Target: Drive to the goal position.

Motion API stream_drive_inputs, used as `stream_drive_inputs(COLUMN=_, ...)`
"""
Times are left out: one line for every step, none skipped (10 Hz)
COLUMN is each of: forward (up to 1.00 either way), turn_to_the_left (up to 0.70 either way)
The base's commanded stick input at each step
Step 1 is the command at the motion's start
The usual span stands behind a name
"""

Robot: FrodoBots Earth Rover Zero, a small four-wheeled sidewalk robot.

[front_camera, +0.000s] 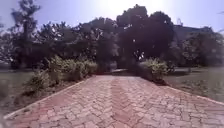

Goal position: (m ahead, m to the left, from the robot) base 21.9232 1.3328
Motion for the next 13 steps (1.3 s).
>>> stream_drive_inputs(forward=0.70, turn_to_the_left=0.00)
stream_drive_inputs(forward=0.70, turn_to_the_left=0.00)
stream_drive_inputs(forward=0.70, turn_to_the_left=0.00)
stream_drive_inputs(forward=0.70, turn_to_the_left=0.00)
stream_drive_inputs(forward=0.70, turn_to_the_left=0.00)
stream_drive_inputs(forward=0.70, turn_to_the_left=0.00)
stream_drive_inputs(forward=0.70, turn_to_the_left=0.00)
stream_drive_inputs(forward=0.70, turn_to_the_left=0.00)
stream_drive_inputs(forward=0.70, turn_to_the_left=0.00)
stream_drive_inputs(forward=0.70, turn_to_the_left=0.00)
stream_drive_inputs(forward=0.70, turn_to_the_left=0.00)
stream_drive_inputs(forward=0.70, turn_to_the_left=0.00)
stream_drive_inputs(forward=0.70, turn_to_the_left=0.00)
